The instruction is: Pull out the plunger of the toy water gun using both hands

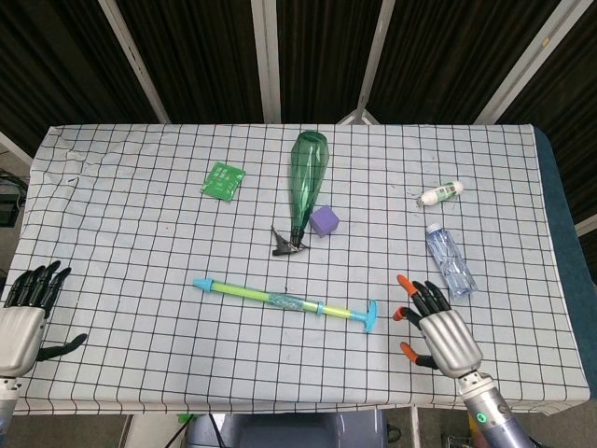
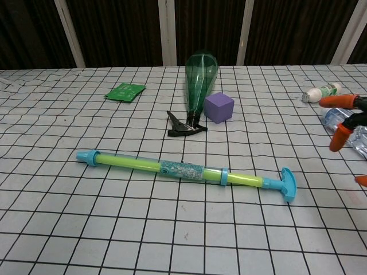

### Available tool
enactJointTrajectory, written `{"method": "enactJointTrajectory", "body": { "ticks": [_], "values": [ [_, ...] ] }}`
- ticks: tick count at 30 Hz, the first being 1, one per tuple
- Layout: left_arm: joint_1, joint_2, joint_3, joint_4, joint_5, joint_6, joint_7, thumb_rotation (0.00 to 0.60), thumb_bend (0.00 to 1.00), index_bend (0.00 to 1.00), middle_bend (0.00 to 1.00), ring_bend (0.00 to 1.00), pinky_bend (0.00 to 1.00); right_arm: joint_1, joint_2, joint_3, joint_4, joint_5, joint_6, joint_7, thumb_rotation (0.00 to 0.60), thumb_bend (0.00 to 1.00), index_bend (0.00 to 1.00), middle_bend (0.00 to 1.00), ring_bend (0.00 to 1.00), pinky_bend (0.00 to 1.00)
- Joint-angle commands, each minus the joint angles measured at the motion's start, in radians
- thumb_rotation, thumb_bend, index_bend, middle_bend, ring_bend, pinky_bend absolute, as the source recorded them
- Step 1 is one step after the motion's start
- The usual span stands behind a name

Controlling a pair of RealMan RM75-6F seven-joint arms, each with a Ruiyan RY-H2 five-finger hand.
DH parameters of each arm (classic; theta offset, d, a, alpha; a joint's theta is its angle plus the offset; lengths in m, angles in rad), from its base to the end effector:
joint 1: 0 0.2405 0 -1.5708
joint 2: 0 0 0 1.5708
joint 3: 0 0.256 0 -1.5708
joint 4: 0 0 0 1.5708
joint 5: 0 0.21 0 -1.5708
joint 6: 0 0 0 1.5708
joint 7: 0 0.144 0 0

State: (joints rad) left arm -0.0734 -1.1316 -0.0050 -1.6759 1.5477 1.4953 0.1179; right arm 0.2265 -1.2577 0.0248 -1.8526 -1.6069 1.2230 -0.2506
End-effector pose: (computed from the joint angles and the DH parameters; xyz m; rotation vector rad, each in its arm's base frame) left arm -0.2955 0.1668 0.1424 -1.4572 -0.8829 -0.8715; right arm -0.2077 -0.1930 0.0635 1.7748 -1.0016 1.0214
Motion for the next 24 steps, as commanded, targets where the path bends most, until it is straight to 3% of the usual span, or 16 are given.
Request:
{"method": "enactJointTrajectory", "body": {
  "ticks": [1, 8, 24],
  "values": [
    [0.0, 0.002, 0.001, 0.0, 0.0, -0.001, -0.005, 0.6, 0.04, 0.0, 0.0, 0.0, 0.0, 0.042, -0.096, 0.031, -0.005, 0.092, -0.067, -0.108, 0.6, 0.35, 0.44, 0.08, 0.0, 0.0],
    [-0.001, 0.007, 0.002, -0.002, 0.0, -0.005, -0.004, 0.6, 0.04, 0.0, 0.0, 0.0, 0.0, 0.085, -0.22, 0.08, 0.053, 0.225, -0.106, -0.233, 0.6, 0.35, 0.45, 0.09, 0.0, 0.0],
    [-0.005, 0.007, 0.0, -0.006, -0.008, -0.013, -0.012, 0.6, 0.04, 0.0, 0.0, 0.0, 0.0, 0.159, -0.378, 0.126, 0.157, 0.372, -0.131, -0.331, 0.6, 0.35, 0.46, 0.1, 0.0, 0.0]
  ]
}}
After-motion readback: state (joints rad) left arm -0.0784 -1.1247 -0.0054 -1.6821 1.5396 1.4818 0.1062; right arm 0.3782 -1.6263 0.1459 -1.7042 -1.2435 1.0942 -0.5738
